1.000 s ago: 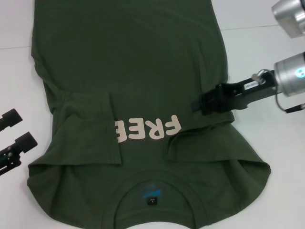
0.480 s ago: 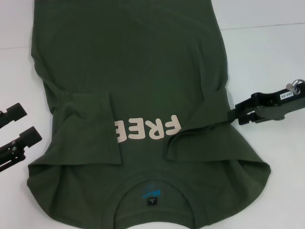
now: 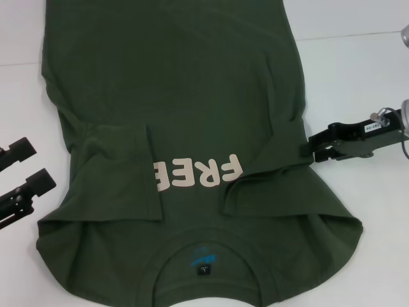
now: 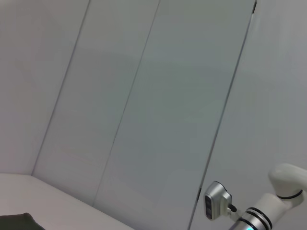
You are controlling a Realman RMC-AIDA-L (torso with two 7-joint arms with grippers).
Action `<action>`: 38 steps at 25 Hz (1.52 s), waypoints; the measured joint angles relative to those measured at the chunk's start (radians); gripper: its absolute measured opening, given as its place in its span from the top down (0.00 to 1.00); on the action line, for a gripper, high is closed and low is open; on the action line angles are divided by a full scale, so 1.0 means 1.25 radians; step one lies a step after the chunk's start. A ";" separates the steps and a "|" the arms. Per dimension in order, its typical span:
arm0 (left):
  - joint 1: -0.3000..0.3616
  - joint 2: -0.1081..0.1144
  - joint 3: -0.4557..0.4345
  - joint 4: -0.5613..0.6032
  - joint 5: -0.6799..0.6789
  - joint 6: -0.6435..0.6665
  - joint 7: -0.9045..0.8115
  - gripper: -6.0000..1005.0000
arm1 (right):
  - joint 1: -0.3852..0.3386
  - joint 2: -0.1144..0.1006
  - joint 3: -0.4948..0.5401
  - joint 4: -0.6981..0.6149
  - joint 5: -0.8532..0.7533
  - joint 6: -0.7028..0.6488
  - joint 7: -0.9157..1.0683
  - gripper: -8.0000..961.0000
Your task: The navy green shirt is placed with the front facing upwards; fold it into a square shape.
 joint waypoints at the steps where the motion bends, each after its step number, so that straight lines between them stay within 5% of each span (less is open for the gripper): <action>1: 0.000 0.000 0.000 0.000 0.000 0.000 0.000 0.22 | 0.002 0.004 0.000 0.000 0.001 0.008 0.000 0.54; 19: 0.002 0.000 -0.001 0.002 0.000 -0.006 0.002 0.22 | 0.036 0.018 0.004 0.059 0.086 0.073 -0.028 0.54; 27: 0.005 0.000 -0.002 0.001 0.000 -0.006 0.000 0.22 | 0.028 0.072 0.007 0.077 0.205 0.206 -0.179 0.54; 38: 0.004 0.000 -0.007 0.000 0.000 -0.003 -0.001 0.22 | 0.050 0.058 0.002 0.070 0.254 0.125 -0.227 0.53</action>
